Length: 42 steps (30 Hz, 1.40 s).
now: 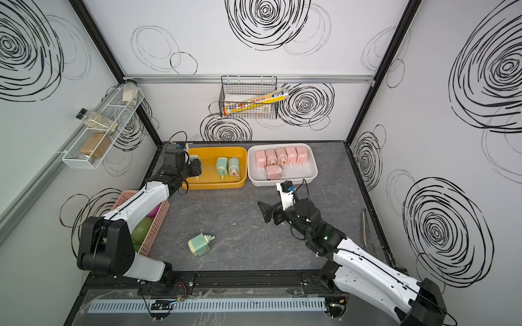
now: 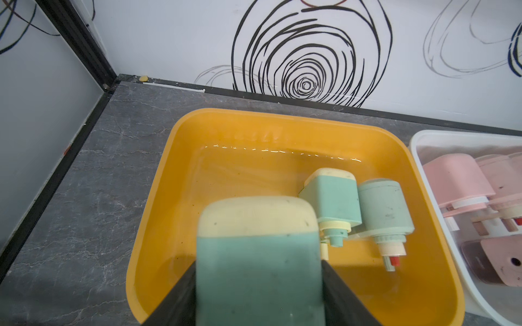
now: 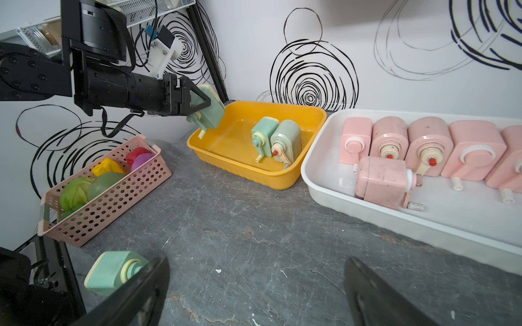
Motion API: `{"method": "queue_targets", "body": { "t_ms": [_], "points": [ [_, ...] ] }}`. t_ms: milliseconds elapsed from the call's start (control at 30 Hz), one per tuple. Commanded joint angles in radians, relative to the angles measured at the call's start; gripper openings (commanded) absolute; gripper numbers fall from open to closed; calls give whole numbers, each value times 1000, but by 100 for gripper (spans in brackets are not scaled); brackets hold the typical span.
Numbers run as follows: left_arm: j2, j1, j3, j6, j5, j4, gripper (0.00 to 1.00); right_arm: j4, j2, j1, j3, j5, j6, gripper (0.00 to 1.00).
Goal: Place the pencil sharpeners by color into the storage box
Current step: Pick up the pencil sharpener from the center of the board, then place the pencil sharpener in the storage box.
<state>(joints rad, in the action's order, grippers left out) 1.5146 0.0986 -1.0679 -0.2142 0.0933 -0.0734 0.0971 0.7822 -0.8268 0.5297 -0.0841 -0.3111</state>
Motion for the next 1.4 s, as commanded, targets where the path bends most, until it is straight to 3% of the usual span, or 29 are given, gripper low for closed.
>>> {"method": "queue_targets", "body": {
  "t_ms": [0,367,600,1033,1367],
  "points": [
    [43,-20,-70,41,-66,69,0,-37,-16,5,22,-10,-16,100],
    [223,-30,-194,81,-150,53,0,-69,-50,5,19,-3,-12,100],
    [355,-87,-314,52,-311,3,0,-92,-64,5,24,-13,-11,100],
    [473,-94,-368,43,-329,-8,0,-122,-82,5,47,-15,-22,100],
    [497,-31,-372,18,-283,-26,2,-129,-80,5,37,-28,-18,100]
  ]
}}
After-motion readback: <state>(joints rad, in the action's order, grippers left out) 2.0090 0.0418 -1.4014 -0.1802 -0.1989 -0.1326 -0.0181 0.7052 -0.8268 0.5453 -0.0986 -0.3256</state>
